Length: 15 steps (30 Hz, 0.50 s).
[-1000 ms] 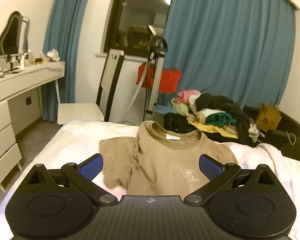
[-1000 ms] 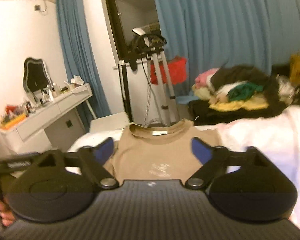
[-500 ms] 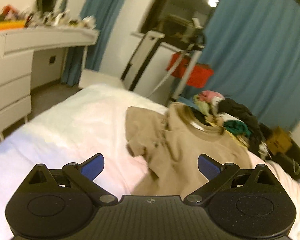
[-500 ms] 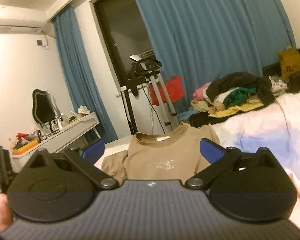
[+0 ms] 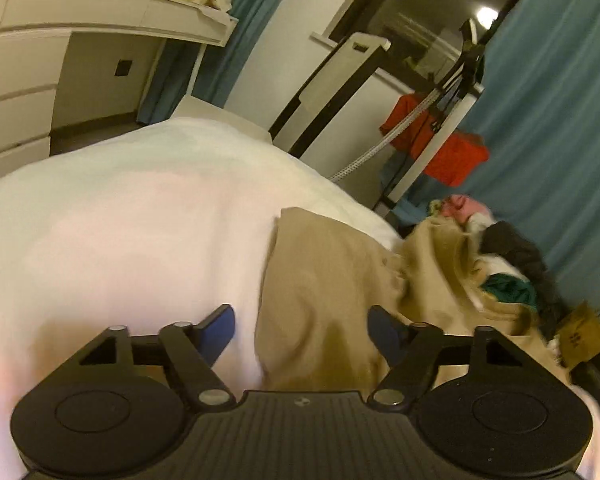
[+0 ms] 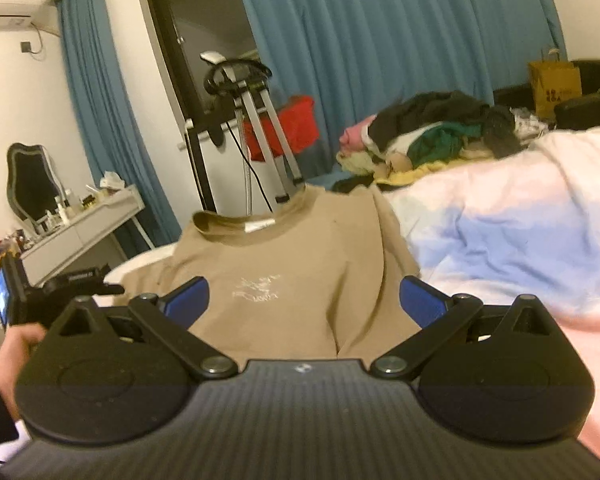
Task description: Fold clothes
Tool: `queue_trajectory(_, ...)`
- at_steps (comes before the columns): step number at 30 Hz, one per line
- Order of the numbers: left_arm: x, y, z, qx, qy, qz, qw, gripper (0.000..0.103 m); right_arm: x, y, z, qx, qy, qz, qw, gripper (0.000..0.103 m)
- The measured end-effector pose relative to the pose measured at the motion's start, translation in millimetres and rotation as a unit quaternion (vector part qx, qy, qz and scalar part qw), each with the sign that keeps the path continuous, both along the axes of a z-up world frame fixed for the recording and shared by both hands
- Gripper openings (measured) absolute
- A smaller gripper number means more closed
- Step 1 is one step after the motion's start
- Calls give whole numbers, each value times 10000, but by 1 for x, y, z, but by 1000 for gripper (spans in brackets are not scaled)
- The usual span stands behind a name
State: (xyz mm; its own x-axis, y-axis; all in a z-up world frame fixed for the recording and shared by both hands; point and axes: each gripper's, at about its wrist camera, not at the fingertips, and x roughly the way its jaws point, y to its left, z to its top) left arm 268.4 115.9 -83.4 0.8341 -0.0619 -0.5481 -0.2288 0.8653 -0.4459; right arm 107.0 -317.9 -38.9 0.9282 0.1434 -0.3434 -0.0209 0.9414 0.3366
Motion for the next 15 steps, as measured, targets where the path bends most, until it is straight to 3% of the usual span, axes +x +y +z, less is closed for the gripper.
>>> queue_trajectory(3,22,3,-6,278,48,171,9995,44,17,4,-15,11,215,-10,9998,103)
queue_trajectory(6,40,14,-4,110,122,61,9998,22,26,4,-25,57,339,-41,9994,103)
queue_trajectory(7,50,18,-1,128,291,-29,9995,10,26,5,-25,88,357,-47,9993,103)
queue_trajectory(8,57,22,5,237,360,-39,9991,5,27,5,-26,119,373,-51,9992,103)
queue_trajectory(15,89,46,65,1171,167,511,9917,1,30,14,-27,-66,369,-51,9993,103)
